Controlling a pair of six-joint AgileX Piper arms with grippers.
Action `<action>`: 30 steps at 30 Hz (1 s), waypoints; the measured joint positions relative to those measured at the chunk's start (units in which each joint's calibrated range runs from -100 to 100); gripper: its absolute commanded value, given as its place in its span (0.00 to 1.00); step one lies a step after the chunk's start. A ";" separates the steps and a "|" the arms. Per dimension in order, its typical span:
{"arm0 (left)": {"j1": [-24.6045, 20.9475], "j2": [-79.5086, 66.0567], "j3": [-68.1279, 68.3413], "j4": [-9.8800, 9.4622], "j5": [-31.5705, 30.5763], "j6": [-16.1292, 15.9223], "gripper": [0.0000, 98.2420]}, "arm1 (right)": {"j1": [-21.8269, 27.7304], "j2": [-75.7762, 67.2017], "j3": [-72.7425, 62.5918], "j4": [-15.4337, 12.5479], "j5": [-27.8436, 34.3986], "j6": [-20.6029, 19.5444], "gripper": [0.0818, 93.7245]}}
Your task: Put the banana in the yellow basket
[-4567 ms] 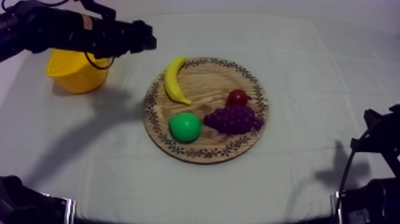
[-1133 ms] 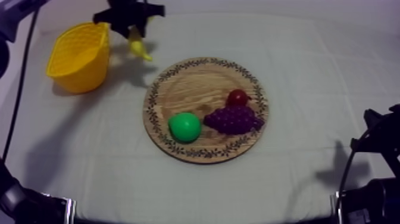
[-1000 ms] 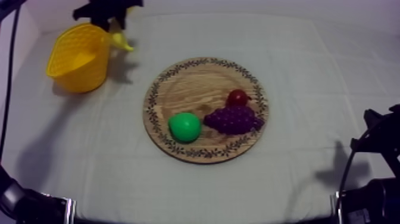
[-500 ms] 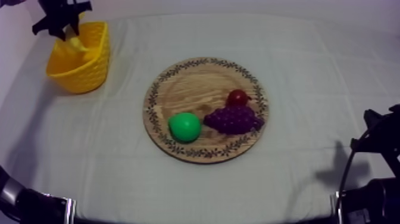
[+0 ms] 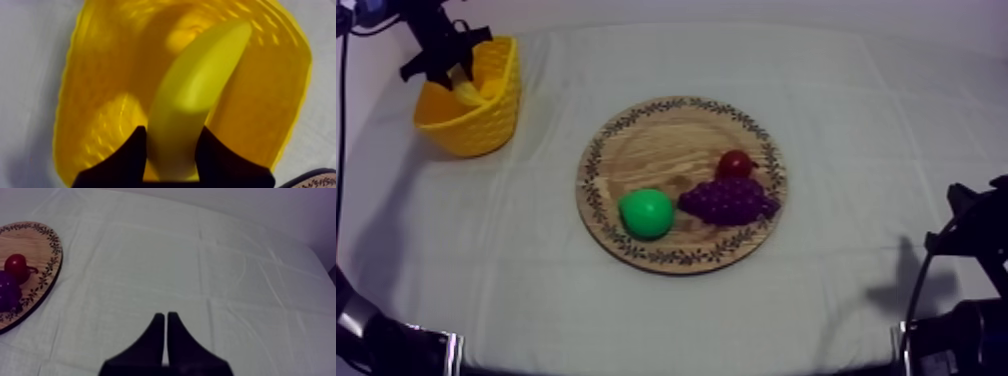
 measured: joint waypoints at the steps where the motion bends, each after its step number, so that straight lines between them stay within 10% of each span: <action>1: -0.21 0.46 0.00 0.08 -0.40 -0.07 0.40 | 0.00 0.00 0.00 0.00 0.00 0.00 0.00; 18: -0.55 4.27 -0.09 1.07 -4.98 -1.93 0.59 | 0.00 0.00 0.00 0.00 0.00 0.00 0.00; 30: -1.48 -2.73 5.62 3.56 -11.21 -4.57 0.11 | 0.00 0.00 0.00 0.00 0.00 0.00 0.00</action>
